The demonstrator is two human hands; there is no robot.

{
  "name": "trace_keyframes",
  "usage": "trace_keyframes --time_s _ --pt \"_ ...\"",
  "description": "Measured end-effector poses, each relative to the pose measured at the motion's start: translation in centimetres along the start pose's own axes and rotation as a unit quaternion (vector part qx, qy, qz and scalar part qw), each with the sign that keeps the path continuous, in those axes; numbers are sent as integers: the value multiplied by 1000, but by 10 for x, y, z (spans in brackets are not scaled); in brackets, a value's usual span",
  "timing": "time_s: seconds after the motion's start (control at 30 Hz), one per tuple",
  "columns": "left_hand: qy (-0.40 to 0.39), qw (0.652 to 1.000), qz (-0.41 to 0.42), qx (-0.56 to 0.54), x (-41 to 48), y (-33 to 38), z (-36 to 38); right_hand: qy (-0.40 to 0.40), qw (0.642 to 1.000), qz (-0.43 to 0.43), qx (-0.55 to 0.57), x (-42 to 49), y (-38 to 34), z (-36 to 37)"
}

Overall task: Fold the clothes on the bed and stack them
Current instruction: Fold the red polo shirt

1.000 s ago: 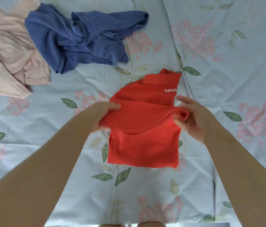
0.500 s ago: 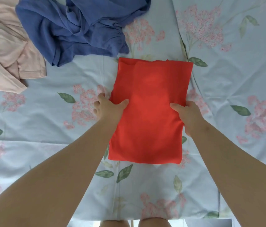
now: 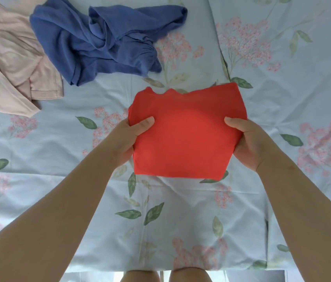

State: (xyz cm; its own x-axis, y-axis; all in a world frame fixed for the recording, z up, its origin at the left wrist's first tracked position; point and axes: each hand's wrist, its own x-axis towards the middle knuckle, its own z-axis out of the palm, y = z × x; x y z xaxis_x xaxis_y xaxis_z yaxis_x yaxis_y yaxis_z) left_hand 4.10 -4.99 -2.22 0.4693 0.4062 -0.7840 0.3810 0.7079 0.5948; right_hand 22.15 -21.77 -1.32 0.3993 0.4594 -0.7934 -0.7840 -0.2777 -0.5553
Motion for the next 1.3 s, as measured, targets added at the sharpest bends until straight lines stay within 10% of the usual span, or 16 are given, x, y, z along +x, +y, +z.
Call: trace_keyframes --time_s 0.3,0.67,0.93,1.3 --pt "-19 981 187 48 -71 28 7 -16 985 -172 -24 -69 -34 10" --pt "95 954 -91 269 -92 -146 -32 100 970 89 -205 -92 146 -53" --pt "165 948 -52 267 -50 -143 -12 207 947 20 -246 -56 156 -47" --pt "44 979 -51 191 -86 -88 -11 168 969 3 -179 -107 124 -33"
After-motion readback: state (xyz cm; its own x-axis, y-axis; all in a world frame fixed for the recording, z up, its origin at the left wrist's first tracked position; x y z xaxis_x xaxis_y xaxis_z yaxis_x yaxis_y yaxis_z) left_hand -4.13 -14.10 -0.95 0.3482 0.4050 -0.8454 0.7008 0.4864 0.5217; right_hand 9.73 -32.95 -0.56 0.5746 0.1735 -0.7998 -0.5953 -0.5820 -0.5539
